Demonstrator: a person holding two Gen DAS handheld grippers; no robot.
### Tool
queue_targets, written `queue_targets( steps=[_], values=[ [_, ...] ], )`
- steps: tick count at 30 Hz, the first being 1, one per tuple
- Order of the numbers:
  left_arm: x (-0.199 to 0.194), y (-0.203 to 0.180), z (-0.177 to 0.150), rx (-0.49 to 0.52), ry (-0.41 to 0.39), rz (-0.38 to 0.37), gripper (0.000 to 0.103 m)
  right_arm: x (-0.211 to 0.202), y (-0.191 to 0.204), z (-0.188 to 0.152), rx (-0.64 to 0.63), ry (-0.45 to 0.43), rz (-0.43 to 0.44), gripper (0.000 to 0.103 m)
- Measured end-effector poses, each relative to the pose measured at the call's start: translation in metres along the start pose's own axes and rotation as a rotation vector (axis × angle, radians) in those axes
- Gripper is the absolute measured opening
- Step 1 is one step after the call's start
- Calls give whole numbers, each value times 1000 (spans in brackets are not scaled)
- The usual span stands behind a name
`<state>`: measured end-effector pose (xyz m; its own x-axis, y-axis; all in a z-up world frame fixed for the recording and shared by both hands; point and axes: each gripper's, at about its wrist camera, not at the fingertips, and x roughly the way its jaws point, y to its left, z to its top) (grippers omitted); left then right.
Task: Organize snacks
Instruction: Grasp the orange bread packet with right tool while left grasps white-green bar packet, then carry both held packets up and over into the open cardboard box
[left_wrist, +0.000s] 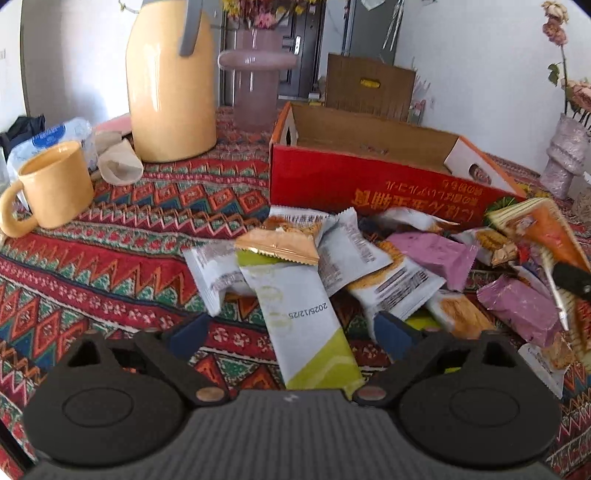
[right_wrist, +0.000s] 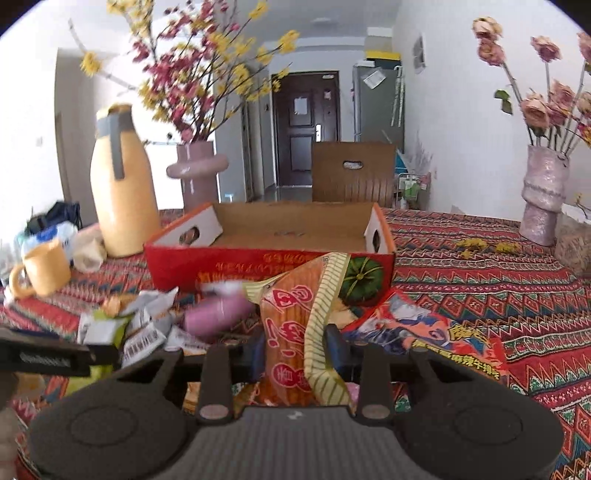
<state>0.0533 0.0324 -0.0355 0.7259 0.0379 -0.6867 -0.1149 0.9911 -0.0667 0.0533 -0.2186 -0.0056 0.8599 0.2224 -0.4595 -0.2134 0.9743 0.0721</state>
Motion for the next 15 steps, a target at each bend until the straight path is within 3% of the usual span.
queue_targets(
  steps=[6,15],
  values=[
    [10,4,-2,-38,59,-30,58,-3,-9,-2,42,-8,13,32],
    [6,4,-2,-47,62,-45,41,-4,-11,-7,67,0,23,32]
  ],
)
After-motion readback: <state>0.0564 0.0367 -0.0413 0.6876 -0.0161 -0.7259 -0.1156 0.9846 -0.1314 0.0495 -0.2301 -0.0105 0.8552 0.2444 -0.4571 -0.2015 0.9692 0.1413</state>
